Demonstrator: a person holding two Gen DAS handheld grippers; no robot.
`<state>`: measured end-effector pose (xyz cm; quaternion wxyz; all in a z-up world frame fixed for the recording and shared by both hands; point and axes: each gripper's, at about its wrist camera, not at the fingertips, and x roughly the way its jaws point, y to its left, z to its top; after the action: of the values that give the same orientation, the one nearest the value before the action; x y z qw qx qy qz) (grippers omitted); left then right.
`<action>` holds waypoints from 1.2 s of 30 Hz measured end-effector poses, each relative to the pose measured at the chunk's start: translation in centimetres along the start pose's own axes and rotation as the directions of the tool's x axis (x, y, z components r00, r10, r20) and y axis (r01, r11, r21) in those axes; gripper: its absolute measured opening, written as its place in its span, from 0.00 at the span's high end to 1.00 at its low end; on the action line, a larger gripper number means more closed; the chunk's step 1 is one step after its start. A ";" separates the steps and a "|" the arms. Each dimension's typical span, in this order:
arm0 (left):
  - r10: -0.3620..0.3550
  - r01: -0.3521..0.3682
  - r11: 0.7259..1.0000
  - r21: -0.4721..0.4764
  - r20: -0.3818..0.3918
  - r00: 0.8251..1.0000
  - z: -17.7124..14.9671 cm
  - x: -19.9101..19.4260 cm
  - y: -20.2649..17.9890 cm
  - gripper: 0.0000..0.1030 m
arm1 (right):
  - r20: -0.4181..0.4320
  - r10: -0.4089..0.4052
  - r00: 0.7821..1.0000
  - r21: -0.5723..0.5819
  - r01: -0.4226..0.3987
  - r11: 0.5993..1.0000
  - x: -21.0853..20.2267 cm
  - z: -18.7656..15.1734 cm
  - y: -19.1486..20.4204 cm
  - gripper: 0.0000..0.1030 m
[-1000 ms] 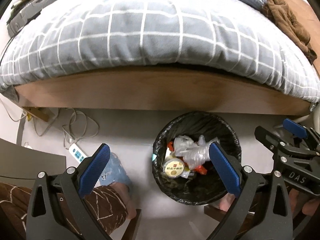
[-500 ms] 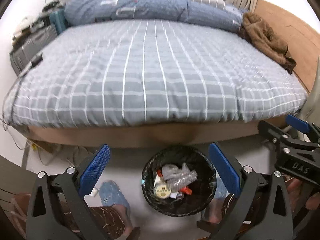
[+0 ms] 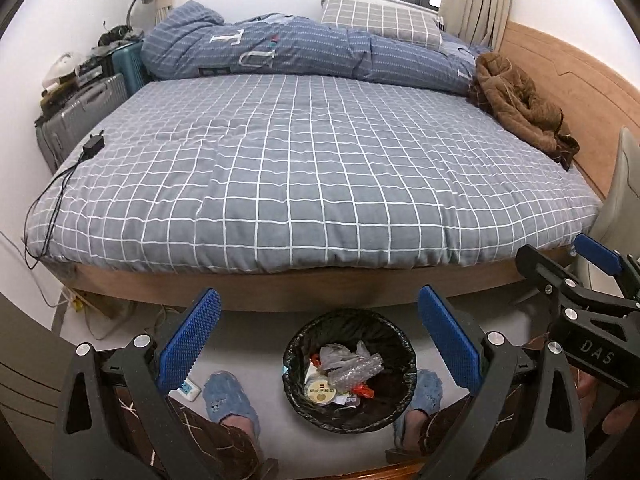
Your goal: Collect trash
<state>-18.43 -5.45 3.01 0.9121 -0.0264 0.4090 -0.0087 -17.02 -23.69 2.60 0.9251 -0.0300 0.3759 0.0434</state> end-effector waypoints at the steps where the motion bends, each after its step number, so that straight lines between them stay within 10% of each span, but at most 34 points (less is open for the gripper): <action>1: 0.000 0.000 1.000 -0.002 -0.001 1.000 0.1 0.1 0.0 0.06 | -0.002 -0.001 1.000 0.004 0.001 1.000 0.1 0.0 -0.1 0.07; 36: 0.002 -0.002 1.000 0.002 -0.005 1.000 0.1 0.7 -0.1 0.06 | -0.024 -0.010 1.000 0.025 0.011 1.000 1.3 -0.6 -0.3 0.07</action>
<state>-17.84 -5.60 2.55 0.9111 -0.0248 0.4114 -0.0082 -16.49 -23.98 1.26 0.9212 -0.0206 0.3872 0.0334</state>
